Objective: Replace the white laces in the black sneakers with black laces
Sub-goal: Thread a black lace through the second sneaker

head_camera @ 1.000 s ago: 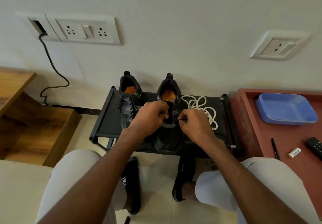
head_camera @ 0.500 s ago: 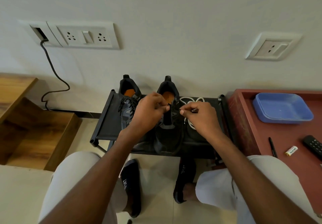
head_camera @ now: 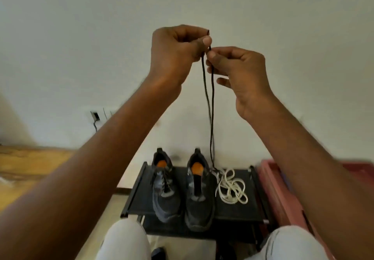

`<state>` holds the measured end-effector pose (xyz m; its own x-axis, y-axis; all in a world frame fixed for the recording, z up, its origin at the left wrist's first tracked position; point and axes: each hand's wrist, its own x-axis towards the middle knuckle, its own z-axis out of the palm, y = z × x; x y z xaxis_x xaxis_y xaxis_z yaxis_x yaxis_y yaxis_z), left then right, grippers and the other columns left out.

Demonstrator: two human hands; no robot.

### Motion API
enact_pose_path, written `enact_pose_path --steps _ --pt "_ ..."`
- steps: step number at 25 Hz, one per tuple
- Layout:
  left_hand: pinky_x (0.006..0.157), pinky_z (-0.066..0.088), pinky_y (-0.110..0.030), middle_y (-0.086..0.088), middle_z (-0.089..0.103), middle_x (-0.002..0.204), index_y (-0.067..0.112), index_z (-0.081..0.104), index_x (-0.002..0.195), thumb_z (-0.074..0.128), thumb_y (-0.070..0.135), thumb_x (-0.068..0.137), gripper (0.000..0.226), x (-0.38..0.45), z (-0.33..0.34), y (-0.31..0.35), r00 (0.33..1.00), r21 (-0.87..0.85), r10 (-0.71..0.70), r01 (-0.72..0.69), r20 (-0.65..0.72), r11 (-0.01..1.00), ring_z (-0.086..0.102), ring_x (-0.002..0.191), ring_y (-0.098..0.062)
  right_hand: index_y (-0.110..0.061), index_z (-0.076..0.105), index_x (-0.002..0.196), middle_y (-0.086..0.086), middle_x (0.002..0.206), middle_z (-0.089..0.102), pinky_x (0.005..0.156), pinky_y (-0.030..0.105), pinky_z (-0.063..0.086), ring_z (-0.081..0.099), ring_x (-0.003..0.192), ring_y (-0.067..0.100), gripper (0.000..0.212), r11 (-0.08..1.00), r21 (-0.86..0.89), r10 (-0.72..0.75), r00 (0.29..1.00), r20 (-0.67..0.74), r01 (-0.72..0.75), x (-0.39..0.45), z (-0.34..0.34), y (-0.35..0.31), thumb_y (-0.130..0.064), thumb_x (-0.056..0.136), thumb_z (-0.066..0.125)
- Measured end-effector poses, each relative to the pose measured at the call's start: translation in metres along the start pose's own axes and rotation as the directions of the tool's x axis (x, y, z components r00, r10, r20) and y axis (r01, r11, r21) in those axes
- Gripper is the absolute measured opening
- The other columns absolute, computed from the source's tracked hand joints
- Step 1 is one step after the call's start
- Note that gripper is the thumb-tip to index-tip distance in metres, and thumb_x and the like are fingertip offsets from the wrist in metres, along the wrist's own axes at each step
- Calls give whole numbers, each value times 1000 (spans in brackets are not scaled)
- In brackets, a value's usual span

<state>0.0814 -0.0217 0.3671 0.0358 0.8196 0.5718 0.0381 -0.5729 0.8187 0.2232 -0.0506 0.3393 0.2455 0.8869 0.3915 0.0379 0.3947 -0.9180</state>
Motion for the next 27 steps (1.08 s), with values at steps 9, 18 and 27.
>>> enact_pose_path --steps 9,18,27 --pt "91 62 -40 -8 79 89 5 78 89 78 5 87 2 66 -1 100 997 75 -79 79 3 994 76 93 -23 -16 80 96 3 94 81 90 38 56 79 88 18 7 992 106 79 996 -48 -73 46 5 -124 -12 92 76" --pt "94 60 -37 -7 79 93 7 77 93 76 5 91 3 56 1 108 976 -31 -219 219 -4 975 77 91 -19 -16 80 108 -1 99 81 91 35 56 79 90 18 17 968 133 211 977 20 -212 44 -1 -134 -11 93 75" --pt "94 59 -37 -7 78 98 11 75 97 73 8 94 5 55 0 114 958 -95 -285 282 -18 955 75 98 -21 -18 79 106 -2 99 81 90 35 54 78 94 17 15 976 85 198 980 17 -199 43 5 -140 -11 94 74"
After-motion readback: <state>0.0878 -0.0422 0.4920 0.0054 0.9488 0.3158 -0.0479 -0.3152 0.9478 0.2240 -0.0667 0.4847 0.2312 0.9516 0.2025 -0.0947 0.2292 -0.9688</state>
